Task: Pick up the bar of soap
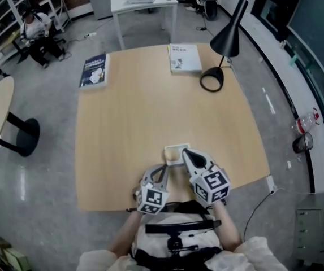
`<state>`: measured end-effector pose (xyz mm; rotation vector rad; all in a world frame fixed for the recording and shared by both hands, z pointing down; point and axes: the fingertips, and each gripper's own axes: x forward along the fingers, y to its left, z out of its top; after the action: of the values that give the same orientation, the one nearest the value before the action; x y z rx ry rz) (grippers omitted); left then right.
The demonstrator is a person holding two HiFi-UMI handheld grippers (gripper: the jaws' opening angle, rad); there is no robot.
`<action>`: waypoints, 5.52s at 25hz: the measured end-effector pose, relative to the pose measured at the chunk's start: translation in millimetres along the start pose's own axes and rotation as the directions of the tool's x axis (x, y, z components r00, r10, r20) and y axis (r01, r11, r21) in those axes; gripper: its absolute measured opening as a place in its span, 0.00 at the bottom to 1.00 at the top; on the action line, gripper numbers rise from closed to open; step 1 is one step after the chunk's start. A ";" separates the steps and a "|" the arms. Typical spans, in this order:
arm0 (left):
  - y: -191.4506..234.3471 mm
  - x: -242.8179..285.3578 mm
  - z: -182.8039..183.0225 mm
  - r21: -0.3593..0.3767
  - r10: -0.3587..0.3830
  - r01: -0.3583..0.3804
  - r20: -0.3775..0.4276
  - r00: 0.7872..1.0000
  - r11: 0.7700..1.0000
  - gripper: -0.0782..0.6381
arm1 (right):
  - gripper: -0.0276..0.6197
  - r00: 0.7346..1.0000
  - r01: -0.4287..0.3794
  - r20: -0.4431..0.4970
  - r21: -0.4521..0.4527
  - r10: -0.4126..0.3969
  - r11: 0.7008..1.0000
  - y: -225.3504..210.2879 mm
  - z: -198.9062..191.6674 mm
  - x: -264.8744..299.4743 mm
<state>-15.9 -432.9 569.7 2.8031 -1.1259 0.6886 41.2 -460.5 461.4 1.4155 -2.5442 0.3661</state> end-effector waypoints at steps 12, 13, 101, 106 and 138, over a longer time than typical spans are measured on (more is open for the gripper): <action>-9.2 41.0 -25.7 0.040 -0.079 0.082 -0.073 0.994 0.996 0.12 | 0.05 0.992 -0.056 -0.107 0.070 0.063 0.996 -16.0 -27.3 28.5; -9.6 42.4 -25.7 0.043 -0.082 0.085 -0.075 0.994 0.995 0.12 | 0.05 0.991 -0.062 -0.115 0.070 0.070 0.996 -16.4 -29.2 30.3; -9.6 55.5 -31.8 0.016 -0.102 0.107 -0.205 0.973 0.994 0.12 | 0.25 0.859 -0.113 -0.495 0.074 0.135 0.991 -40.1 -90.8 60.4; -14.5 70.4 -16.5 0.098 -0.092 0.115 -0.218 0.972 0.989 0.12 | 0.25 0.866 -0.118 -0.479 0.080 0.142 0.990 -43.0 -90.8 60.3; -11.4 108.9 10.2 0.090 -0.151 0.167 -0.165 0.975 0.982 0.12 | 0.29 0.822 -0.282 -0.560 -0.242 0.104 0.928 -59.0 -118.8 52.0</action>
<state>65.0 -497.1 607.4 2.8213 -0.8522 0.9580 71.7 -495.0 596.3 0.7880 -2.1513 0.3151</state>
